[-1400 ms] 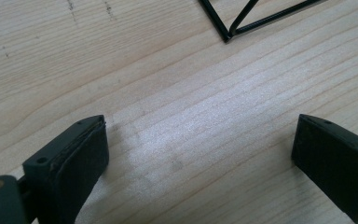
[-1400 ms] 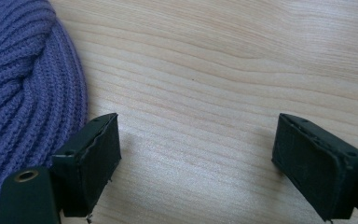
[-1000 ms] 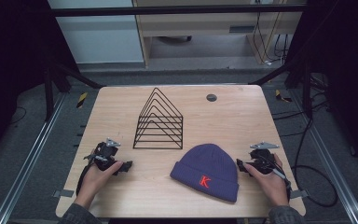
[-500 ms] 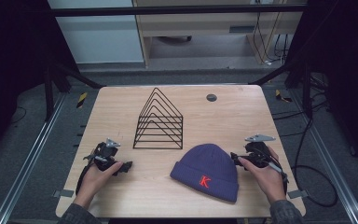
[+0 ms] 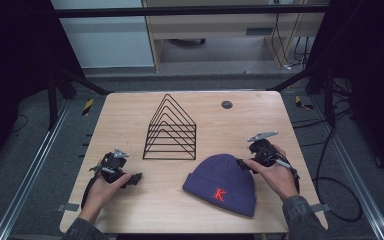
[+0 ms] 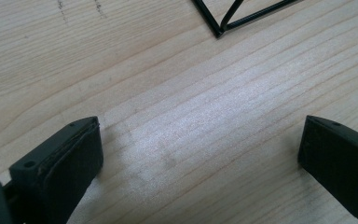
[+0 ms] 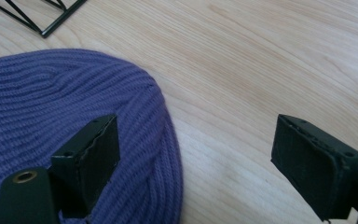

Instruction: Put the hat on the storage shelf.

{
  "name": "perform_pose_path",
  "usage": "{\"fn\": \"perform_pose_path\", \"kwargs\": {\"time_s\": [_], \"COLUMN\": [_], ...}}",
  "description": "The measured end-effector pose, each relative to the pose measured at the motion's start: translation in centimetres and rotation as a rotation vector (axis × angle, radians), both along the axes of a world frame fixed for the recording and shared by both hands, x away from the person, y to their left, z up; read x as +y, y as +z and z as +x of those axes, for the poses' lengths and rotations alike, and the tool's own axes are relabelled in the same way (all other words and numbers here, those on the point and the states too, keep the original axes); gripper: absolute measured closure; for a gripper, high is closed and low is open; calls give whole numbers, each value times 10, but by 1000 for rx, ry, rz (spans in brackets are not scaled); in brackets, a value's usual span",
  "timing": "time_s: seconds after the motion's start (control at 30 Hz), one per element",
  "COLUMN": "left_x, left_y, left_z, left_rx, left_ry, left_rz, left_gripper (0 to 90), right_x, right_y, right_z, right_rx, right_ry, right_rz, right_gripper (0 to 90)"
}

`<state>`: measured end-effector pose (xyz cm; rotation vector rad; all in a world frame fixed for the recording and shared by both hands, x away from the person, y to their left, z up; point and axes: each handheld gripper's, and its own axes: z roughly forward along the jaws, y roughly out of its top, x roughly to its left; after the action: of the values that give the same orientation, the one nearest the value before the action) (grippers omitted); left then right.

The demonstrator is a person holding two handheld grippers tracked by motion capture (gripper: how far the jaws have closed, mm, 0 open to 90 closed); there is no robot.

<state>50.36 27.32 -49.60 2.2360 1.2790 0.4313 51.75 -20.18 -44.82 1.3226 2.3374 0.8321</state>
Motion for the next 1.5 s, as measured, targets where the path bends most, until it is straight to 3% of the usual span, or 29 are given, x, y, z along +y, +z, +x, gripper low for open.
{"fn": "perform_pose_path", "kwargs": {"time_s": [0.23, 0.5, 1.07, 1.27, 1.4, 1.5], "left_x": [0, 0, 0, -1, -1, -1], "left_y": [0, 0, 0, 0, 0, 0], "left_z": [0, 0, 0, 0, 0, 0], "left_rx": [-1, -1, -3, -6, -6, -6], "left_ry": [-2, -4, -4, -7, -7, -7], "left_rz": [0, 0, 0, 0, 0, 0], "left_gripper": [0, 0, 0, 0, 0, 0], "right_x": [16, 31, 47, 47, 45, 45], "right_y": [4, 2, -28, -31, -29, -28], "right_z": [14, 23, 31, 29, 27, 26], "right_rx": [69, 86, 170, 176, 156, 150], "right_ry": [41, 64, 49, 63, 85, 92], "right_rz": [18, 36, 22, 51, 63, 73], "right_gripper": [316, 425, 391, 541, 693, 735]}}
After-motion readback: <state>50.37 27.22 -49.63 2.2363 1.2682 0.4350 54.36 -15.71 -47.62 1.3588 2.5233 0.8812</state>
